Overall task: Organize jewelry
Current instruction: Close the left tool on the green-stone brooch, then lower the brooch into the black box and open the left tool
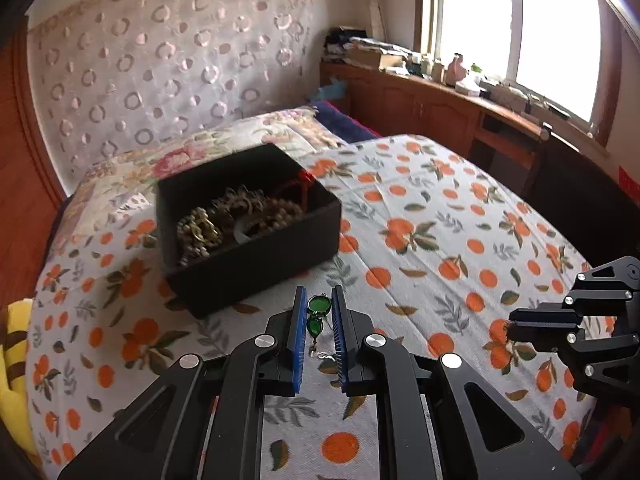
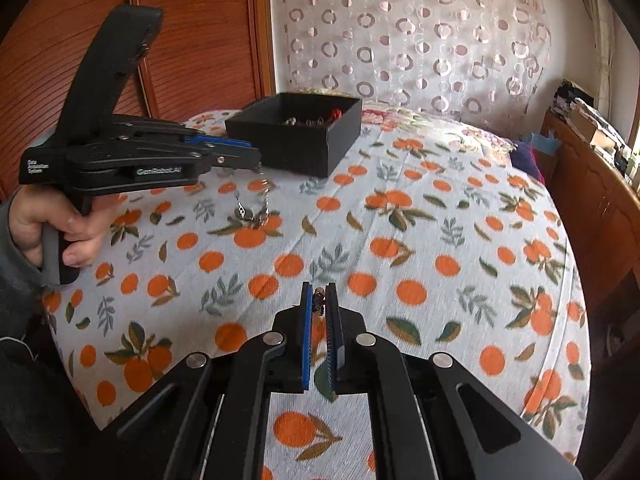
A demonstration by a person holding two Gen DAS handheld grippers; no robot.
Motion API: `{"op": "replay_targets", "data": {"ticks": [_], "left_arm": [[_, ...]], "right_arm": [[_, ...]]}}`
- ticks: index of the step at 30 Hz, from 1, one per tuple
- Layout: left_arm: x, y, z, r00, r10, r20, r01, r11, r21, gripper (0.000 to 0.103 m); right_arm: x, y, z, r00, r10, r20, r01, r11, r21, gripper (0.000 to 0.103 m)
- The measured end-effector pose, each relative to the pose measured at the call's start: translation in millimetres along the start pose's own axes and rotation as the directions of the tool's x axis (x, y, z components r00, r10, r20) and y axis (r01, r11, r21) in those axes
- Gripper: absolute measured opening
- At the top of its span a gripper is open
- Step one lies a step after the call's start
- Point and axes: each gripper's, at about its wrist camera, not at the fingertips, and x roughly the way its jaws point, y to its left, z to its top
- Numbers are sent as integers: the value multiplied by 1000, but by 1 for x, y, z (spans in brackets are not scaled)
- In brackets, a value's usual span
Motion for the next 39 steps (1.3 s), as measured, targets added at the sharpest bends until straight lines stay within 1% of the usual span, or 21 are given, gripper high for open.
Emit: {"op": "replay_targets", "data": {"ticks": [8,14,23,29,35,39], "left_arm": [[-18,7,10,999,14,45,-13,1000,-17,11],[-31,14,16,997,22,76,-20,999,-32,11],[-57,31,37,988,56,144,-51,998,-45,11],[-65,42,52,982,86,171,-78,996,-54,11],[-66,54,63,979,103,177,-91,993,-75,11],[-60,65,71,979,104,177,-88,992,-94,11]], "right_arm": [[-4,0,26,999,-11,35,12,1000,-25,7],[1,1,46,999,-9,51,11,999,-39,7],[13,9,95,995,-8,100,16,997,-77,7],[33,3,131,994,-7,110,12,999,-53,7],[57,-7,159,994,9,105,-6,1000,-26,7],[71,-14,170,994,47,99,-49,999,15,7]]}}
